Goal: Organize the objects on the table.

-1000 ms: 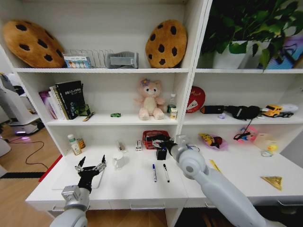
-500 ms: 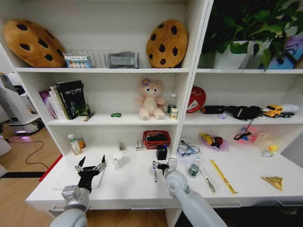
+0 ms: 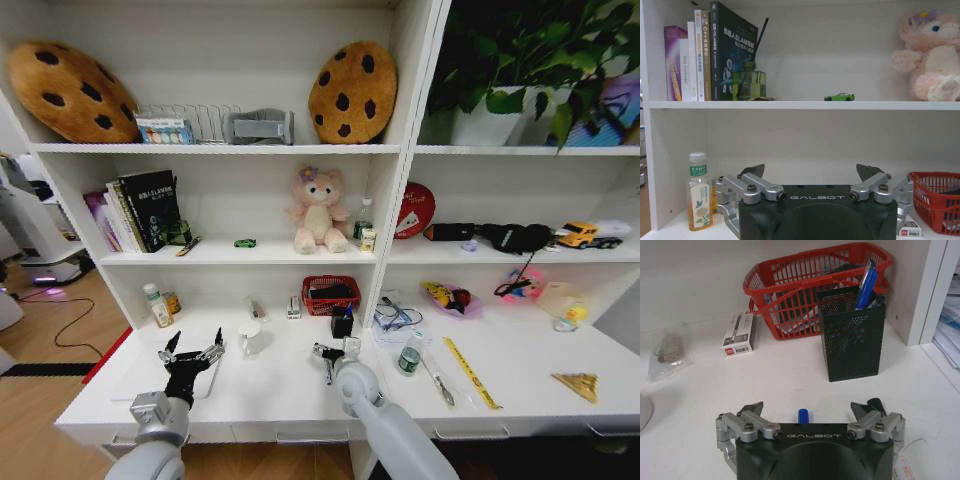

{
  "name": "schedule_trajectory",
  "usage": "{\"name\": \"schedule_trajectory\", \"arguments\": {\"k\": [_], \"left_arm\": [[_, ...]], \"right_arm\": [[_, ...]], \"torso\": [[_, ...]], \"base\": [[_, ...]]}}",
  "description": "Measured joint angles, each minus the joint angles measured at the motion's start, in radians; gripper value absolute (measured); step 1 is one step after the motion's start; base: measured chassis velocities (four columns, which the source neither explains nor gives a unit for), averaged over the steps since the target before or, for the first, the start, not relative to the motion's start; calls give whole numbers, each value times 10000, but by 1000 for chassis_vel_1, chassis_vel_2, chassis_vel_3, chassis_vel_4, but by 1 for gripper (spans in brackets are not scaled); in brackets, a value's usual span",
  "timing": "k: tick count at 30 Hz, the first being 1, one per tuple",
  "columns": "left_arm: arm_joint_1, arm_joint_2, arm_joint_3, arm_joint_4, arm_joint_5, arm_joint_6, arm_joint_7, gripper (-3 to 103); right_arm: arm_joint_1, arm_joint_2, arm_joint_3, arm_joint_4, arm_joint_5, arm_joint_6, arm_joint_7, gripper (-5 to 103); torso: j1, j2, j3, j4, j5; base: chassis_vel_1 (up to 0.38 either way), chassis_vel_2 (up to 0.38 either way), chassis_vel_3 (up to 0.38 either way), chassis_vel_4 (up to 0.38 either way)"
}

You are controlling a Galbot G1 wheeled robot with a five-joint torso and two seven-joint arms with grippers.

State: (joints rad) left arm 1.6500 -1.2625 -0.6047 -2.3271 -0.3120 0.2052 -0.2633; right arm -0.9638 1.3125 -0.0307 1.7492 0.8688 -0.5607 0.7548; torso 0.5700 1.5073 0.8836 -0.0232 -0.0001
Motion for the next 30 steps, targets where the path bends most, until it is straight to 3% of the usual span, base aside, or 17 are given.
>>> {"name": "schedule_trajectory", "arguments": {"k": [2,7,10,25,30], "left_arm": [[0,0,0,0,0,0,0,100],[0,0,0,0,0,0,0,100],[0,0,0,0,0,0,0,100],[0,0,0,0,0,0,0,100],[0,0,0,0,0,0,0,100]], "right_arm": [[81,22,-57,-144,4,-14,-36,90],[137,49,-126,-325,-30,-13,-115,85],[157,65,-267,-429,-123,-2,-154,76],[275,48,-421,-755,-167,-5,-288,65],[290,41,-435,-858,-220,-13,-412,54]], "torso": [[0,0,0,0,0],[0,0,0,0,0],[0,0,0,0,0],[0,0,0,0,0],[-1,1,-1,-1,0]], "base": [[0,0,0,0],[0,0,0,0],[0,0,0,0],[0,0,0,0],[0,0,0,0]]}}
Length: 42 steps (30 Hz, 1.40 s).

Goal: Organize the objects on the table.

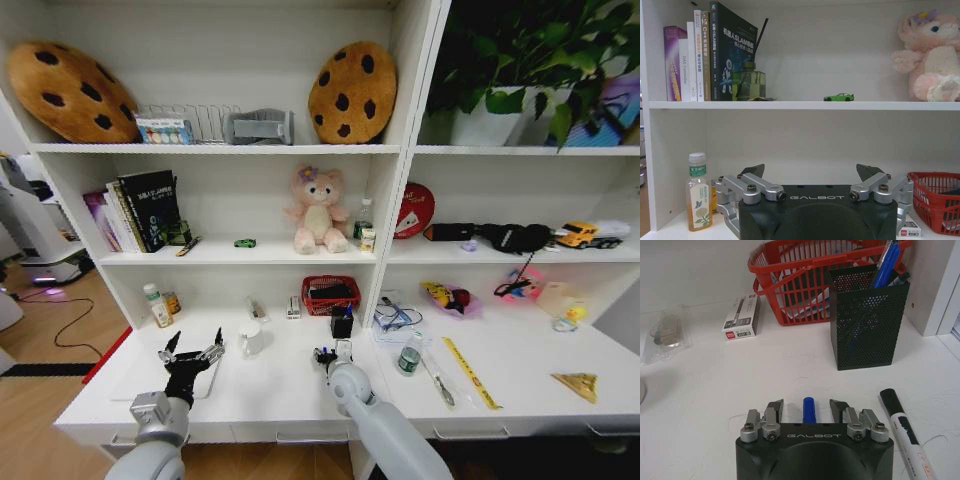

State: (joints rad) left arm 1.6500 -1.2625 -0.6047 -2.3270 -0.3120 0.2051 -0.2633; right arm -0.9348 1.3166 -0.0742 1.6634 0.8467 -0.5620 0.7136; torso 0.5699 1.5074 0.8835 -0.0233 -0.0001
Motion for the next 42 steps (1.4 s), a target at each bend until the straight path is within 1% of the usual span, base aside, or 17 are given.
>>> {"name": "schedule_trajectory", "arguments": {"k": [2,8,9,11,12,13,19,21,22,24,28,30,33,36,37,39,42], "left_arm": [[0,0,0,0,0,0,0,100],[0,0,0,0,0,0,0,100],[0,0,0,0,0,0,0,100],[0,0,0,0,-1,1,0,100],[0,0,0,0,0,0,0,100],[0,0,0,0,0,0,0,100],[0,0,0,0,0,0,0,100],[0,0,0,0,-1,0,0,100],[0,0,0,0,-1,0,0,100],[0,0,0,0,0,0,0,100],[0,0,0,0,0,0,0,100],[0,0,0,0,0,0,0,100],[0,0,0,0,0,0,0,100],[0,0,0,0,0,0,0,100],[0,0,0,0,0,0,0,100],[0,0,0,0,0,0,0,100],[0,0,0,0,0,0,0,100]], "right_arm": [[4,0,-13,-7,-1,-3,0,54],[-11,-13,-141,50,38,-74,25,41],[-35,-7,-177,73,44,-97,38,30],[-46,0,-186,78,46,-99,43,30],[-57,7,-190,82,48,-100,46,25],[-82,15,-198,94,56,-102,54,10],[-227,-94,-122,294,-1,3,-39,9],[-330,-284,152,517,-1632,815,-1173,8],[-330,-284,152,517,-1632,815,-1173,8],[-302,-436,581,510,-3282,1723,-2406,8],[-153,-534,990,420,-3989,2538,-3158,8],[33,-589,1360,126,-4814,3617,-4093,8],[142,-583,1526,-129,-5261,4219,-4430,8],[502,-379,1855,-1248,-6223,5790,-5123,8],[502,-379,1855,-1248,-6223,5790,-5123,8],[951,-136,1933,-2165,-6680,6673,-5499,8],[1343,91,1929,-2786,-6826,7241,-5761,8]], "torso": [[0,0,0,0,0],[1,0,0,0,0],[0,0,0,0,1],[0,0,0,0,1],[1,0,0,0,1],[0,0,1,1,1],[0,-1,2,3,3],[2,-3,4,1,3],[2,-3,4,1,3],[2,-4,4,1,4],[2,-4,3,0,2],[2,-3,3,2,3],[2,-3,2,0,2],[2,-2,3,1,2],[2,-2,3,1,2],[2,-3,2,1,2],[3,-2,2,3,2]], "base": [[0,0,0,0],[0,0,0,0],[0,0,0,0],[0,0,0,0],[0,0,0,0],[0,0,0,0],[0,0,0,0],[0,0,0,0],[0,0,0,0],[0,0,0,0],[0,0,0,0],[0,0,0,0],[0,0,0,0],[0,0,0,0],[0,0,0,0],[0,0,0,0],[0,0,0,0]]}}
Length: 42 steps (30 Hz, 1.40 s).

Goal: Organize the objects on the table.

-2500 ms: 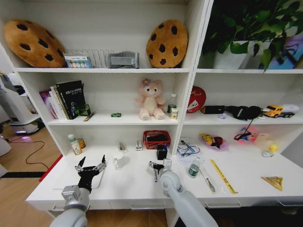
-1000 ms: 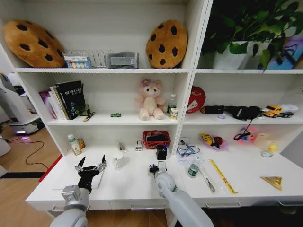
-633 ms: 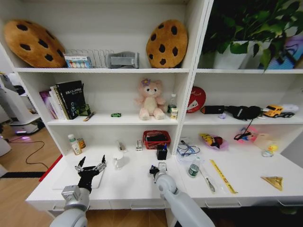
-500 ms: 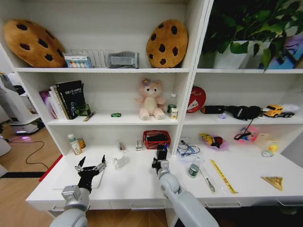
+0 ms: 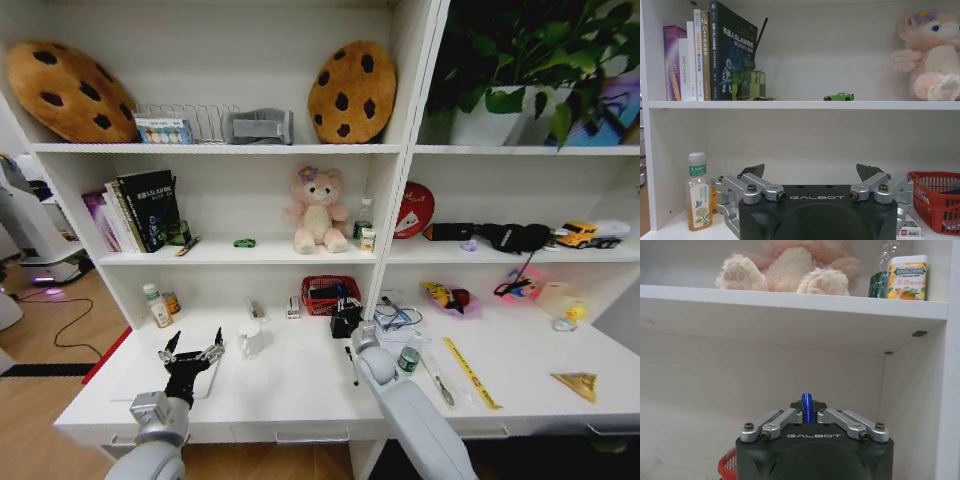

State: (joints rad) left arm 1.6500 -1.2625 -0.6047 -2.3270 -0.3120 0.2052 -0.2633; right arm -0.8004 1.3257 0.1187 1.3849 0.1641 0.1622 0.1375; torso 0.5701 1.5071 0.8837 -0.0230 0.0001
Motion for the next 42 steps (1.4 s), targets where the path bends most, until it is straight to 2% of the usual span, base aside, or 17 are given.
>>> {"name": "schedule_trajectory", "arguments": {"k": [5,23,25,30,32,33,34,35,36,38,39,40,41,42], "left_arm": [[0,0,0,0,0,0,0,100],[0,0,0,0,0,0,0,100],[0,0,0,0,0,0,0,100],[-1,0,0,0,0,0,0,100],[0,0,0,0,0,0,0,100],[0,0,0,0,0,0,0,100],[0,0,0,0,0,0,0,100],[0,0,0,0,0,0,0,100],[0,0,0,0,0,0,0,100],[0,0,-1,0,0,0,-7,100],[0,0,-1,0,0,0,-7,100],[-1,1,0,0,0,0,-3,100],[0,0,0,0,0,0,-4,100],[0,0,0,0,0,0,-4,100]], "right_arm": [[484,305,-63,-624,-71,384,-213,8],[517,441,-117,-1253,-102,309,274,7],[458,429,-161,-1207,-218,296,292,17],[411,427,-226,-1121,-293,283,372,27],[338,402,-305,-923,-264,149,588,38],[338,402,-305,-923,-264,149,588,38],[222,327,-392,-605,-198,-61,921,49],[29,198,-505,-110,7,-466,1369,54],[29,198,-505,-110,7,-466,1369,54],[-444,-147,-829,1135,904,-1829,2811,65],[-444,-147,-829,1135,904,-1829,2811,65],[-775,-453,-1213,2292,2218,-3034,4216,71],[-1014,-716,-1435,3154,3093,-3772,5292,77],[-1014,-716,-1435,3154,3093,-3772,5292,77]], "torso": [[0,1,-1,0,-1],[-2,1,-1,-2,-1],[-2,1,-1,-3,-1],[-2,1,-1,0,-1],[-2,1,-1,0,-1],[-2,1,-1,0,-1],[-1,1,-1,-1,0],[-1,1,-1,0,-1],[-1,1,-1,0,-1],[-1,1,-1,-5,-3],[-1,1,-1,-5,-3],[-2,1,-2,-3,2],[-2,1,-2,-2,0],[-2,1,-2,-2,0]], "base": [[0,0,0,0],[0,0,0,0],[0,0,0,0],[0,0,0,0],[0,0,0,0],[0,0,0,0],[0,0,0,0],[0,0,0,0],[0,0,0,0],[0,0,0,0],[0,0,0,0],[0,0,0,0],[0,0,0,0],[0,0,0,0]]}}
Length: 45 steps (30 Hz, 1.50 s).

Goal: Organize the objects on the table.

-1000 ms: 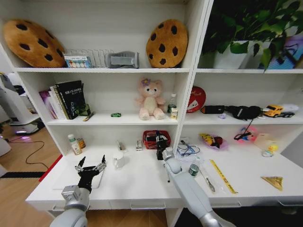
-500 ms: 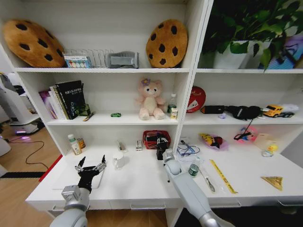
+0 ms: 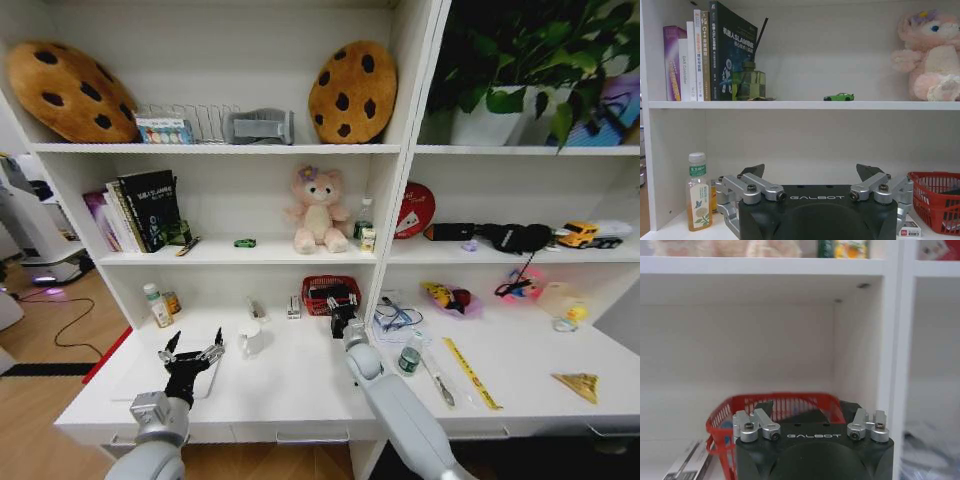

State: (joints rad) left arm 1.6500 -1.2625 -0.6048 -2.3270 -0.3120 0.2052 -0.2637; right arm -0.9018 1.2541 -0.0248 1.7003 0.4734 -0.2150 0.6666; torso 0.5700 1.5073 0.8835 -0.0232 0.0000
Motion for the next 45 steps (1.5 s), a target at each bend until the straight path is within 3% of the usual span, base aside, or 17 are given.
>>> {"name": "schedule_trajectory", "arguments": {"k": [1,3,5,6,8,14,16,20,22,24,31,36,38,41,45], "left_arm": [[0,0,0,0,0,0,3,100],[0,0,0,0,0,0,3,100],[0,0,0,0,0,0,3,100],[0,0,0,0,0,0,3,100],[0,0,1,0,-1,0,3,100],[0,0,1,0,0,0,3,100],[0,0,0,0,0,0,3,100],[0,0,0,0,0,0,3,100],[0,0,0,0,0,0,3,100],[0,0,1,0,-1,0,4,100],[0,0,0,-1,0,0,3,100],[0,0,1,0,0,0,3,100],[0,0,1,0,0,0,4,100],[0,0,0,0,0,0,4,100],[0,0,0,0,0,0,4,100]], "right_arm": [[-247,-297,-170,810,717,-626,892,82],[-368,-481,-222,1173,1025,-886,1225,87],[-776,-1098,-232,2120,2014,-1627,2198,97],[-776,-1098,-232,2120,2014,-1627,2198,97],[-1114,-1641,149,2674,3274,-2193,2752,100],[-1338,-1945,555,2798,4361,-2869,2678,100],[-1353,-1975,695,2759,4865,-3503,2339,100],[-1353,-1976,704,2732,4909,-3624,2234,100],[-1341,-1956,705,2488,4880,-4249,1574,100],[-1181,-1702,520,2066,5074,-4609,1504,100],[-610,-1071,17,1145,5102,-4604,1563,102],[-520,-877,-12,918,5056,-4567,1556,91],[-472,-793,-11,731,5055,-4587,1524,81],[-415,-723,34,483,4863,-4592,1289,73],[-362,-636,104,250,4704,-4588,1082,71]], "torso": [[-1,0,0,0,1],[-1,1,-1,0,-1],[0,1,-1,-2,-1],[0,1,-1,-2,-1],[-1,1,-1,-1,1],[-1,1,0,0,1],[-1,1,0,1,1],[-1,1,0,1,1],[0,0,0,1,0],[-1,1,0,0,-1],[0,0,1,1,-2],[0,0,1,1,-1],[0,0,1,1,-2],[0,0,1,0,-1],[0,0,0,0,-2]], "base": [[0,0,0,0],[0,0,0,0],[0,0,0,0],[0,0,0,0],[0,0,0,0],[0,0,0,0],[0,0,0,0],[0,0,0,0],[0,0,0,0],[0,0,0,0],[0,0,0,0],[0,0,0,0],[0,0,0,0],[0,0,0,0],[0,0,0,0]]}}
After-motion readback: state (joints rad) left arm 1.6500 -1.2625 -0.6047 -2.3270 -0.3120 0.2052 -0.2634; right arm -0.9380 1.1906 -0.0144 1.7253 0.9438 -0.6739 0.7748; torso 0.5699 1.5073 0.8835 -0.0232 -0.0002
